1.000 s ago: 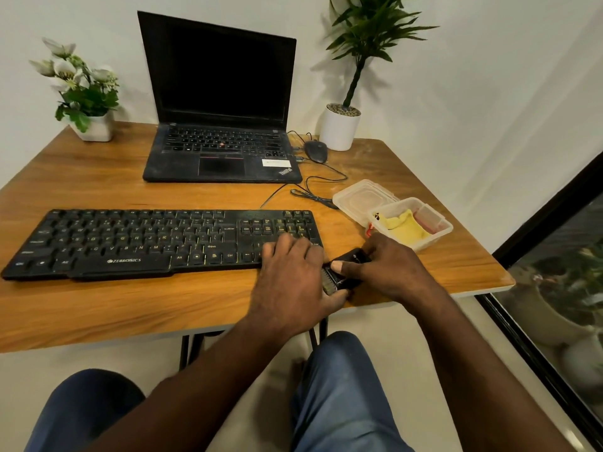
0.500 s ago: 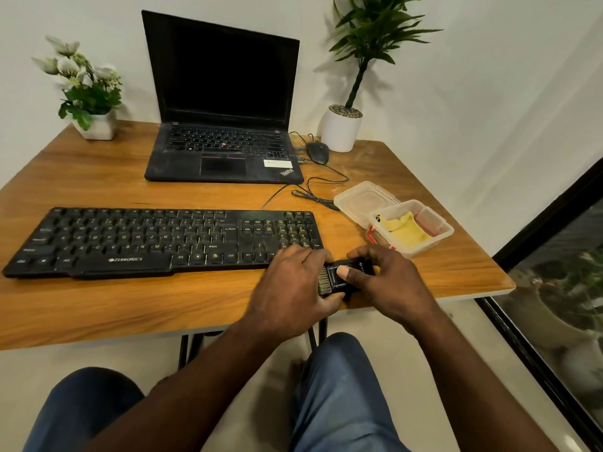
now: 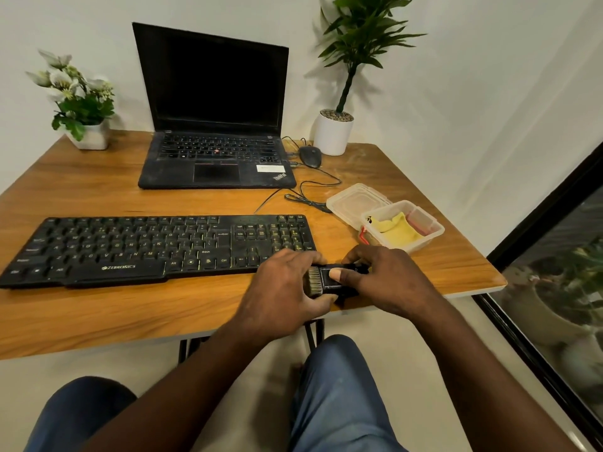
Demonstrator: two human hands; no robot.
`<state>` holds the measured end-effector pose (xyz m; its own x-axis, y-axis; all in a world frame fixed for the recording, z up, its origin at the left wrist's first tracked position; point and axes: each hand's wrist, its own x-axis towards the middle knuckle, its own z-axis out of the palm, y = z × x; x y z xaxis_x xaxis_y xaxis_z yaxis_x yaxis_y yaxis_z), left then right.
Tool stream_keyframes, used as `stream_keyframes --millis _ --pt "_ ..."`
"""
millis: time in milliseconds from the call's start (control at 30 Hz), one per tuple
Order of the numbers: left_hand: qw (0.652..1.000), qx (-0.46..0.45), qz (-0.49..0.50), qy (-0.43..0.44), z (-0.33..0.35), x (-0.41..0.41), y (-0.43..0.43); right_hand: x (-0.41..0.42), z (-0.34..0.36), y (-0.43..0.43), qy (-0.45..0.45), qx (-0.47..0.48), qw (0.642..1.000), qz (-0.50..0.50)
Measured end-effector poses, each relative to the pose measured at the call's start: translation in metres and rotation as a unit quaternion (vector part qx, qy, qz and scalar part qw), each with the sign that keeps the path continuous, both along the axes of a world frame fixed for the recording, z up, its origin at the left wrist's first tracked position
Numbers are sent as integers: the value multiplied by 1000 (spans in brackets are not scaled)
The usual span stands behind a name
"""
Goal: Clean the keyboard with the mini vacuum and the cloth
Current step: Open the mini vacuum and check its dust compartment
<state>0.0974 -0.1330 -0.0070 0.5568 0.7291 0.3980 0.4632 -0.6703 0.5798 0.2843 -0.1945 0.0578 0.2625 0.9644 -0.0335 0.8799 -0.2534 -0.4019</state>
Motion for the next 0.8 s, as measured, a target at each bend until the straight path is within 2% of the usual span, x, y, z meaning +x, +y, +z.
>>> stream_keyframes --millis 167,267,433,567,800 --pt "983 -128 -56 -118 8 -5 1 16 3 -3 63 37 997 31" --pt "968 -179 -83 -153 9 -8 4 18 4 1 111 28 992 54" --pt "957 -221 -110 -151 7 -9 9 17 -1 5 198 -8 972 123" --pt "940 -267 -134 -161 9 -11 7 16 -5 5 267 -38 953 137" --pt "928 -293 -147 -178 10 -11 8 12 -7 3 315 -19 937 149"
